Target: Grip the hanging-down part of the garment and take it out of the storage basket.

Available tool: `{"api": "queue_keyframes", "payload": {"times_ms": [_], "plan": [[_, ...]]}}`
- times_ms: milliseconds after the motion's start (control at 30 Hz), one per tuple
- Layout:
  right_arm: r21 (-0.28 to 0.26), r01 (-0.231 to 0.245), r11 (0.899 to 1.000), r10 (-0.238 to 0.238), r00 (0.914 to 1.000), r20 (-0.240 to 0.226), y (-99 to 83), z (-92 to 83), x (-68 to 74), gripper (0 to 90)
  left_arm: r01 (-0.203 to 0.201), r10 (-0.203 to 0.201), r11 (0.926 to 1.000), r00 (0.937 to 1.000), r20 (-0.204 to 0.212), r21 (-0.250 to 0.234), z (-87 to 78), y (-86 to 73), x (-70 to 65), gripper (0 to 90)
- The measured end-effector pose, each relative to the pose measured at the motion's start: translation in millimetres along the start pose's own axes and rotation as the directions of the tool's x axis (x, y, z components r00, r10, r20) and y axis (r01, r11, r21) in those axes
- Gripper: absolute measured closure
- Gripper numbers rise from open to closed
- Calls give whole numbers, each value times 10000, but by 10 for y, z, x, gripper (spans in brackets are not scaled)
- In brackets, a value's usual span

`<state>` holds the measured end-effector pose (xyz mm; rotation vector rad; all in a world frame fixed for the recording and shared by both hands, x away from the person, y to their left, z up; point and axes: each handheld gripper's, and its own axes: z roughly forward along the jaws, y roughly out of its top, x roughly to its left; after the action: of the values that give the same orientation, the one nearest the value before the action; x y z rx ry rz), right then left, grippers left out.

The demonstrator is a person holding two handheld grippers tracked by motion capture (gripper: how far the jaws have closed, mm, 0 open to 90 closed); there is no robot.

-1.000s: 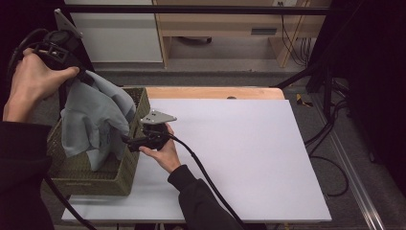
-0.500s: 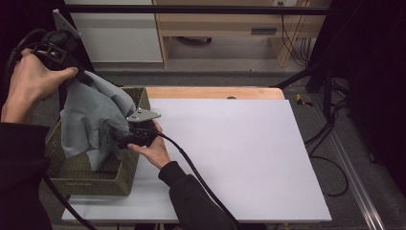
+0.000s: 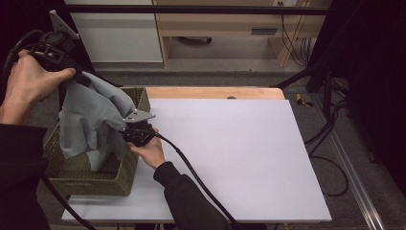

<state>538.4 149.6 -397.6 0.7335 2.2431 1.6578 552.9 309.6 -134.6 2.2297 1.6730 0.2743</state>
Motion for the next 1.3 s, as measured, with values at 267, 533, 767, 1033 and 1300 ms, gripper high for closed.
{"api": "queue_keyframes", "payload": {"times_ms": [267, 533, 767, 1033, 1300], "plan": [[-27, -14, 10000, 13, 9984, -574, 38, -131, -12, 871, 35, -35, 10000, 10000, -30, -81, -12, -7, 7, 857], [-706, 20, 9975, -75, 9969, -780, 190, -490, -84, 873, 98, -98, 9998, 10000, -14, -193, -28, -35, 29, 856], [-1506, 1, 9886, -98, 9979, -642, 367, -880, -185, 873, 94, -94, 9996, 10000, 4, -275, -45, -58, 10, 856], [-2026, 298, 9788, -327, 9994, -108, 574, -1289, -278, 875, 106, -102, 9993, 9999, 85, -371, -54, -94, -4, 856], [-2362, 837, 9681, -730, 9959, 538, 796, -1638, -320, 875, -20, 32, 9993, 9996, 295, -384, -15, -88, -49, 856]]}}
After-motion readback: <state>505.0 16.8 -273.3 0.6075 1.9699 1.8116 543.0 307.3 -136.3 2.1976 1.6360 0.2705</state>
